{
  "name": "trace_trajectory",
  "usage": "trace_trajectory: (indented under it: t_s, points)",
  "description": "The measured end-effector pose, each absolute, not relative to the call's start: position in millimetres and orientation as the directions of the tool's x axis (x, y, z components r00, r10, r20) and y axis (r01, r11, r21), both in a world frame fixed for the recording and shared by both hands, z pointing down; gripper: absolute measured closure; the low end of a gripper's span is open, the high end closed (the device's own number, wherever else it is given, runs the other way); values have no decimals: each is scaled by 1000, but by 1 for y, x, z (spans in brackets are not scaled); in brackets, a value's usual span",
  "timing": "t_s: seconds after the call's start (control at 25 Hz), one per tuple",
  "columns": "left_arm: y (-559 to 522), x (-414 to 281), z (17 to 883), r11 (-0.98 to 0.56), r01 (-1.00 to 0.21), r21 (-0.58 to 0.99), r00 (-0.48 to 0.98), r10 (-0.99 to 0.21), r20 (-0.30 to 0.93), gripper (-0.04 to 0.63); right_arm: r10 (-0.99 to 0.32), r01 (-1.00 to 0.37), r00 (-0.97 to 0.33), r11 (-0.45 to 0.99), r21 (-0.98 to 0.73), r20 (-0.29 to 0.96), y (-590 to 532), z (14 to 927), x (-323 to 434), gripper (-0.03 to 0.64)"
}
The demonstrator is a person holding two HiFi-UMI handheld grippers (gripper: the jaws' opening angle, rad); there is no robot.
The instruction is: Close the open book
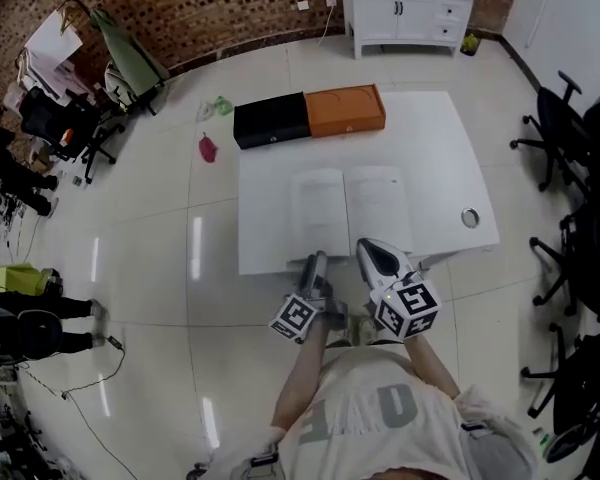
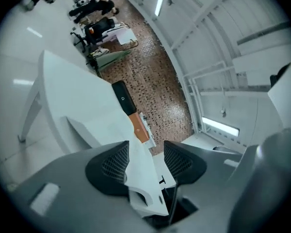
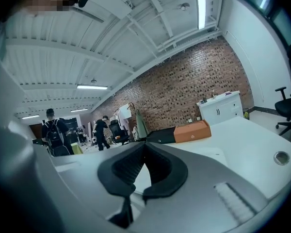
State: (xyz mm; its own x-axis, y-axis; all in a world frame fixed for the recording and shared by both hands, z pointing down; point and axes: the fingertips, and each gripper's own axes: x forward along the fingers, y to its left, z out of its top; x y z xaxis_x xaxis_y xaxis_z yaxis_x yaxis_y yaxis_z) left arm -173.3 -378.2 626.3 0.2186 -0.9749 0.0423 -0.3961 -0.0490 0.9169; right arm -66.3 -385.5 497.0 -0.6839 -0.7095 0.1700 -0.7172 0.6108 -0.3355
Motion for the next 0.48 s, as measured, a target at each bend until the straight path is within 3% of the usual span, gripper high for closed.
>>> trace_trajectory:
  t_s: [0.2,0.48]
  points:
    - [-377,-191,671,88,-183,979,142,-983,115,397,-701,-718,-686,612,-331,193,-389,502,-75,612]
    - [-382,-187,699,187,20,982,119,-976,183,423,-727,-754,-648,570,-328,227,-396,512,-63,612]
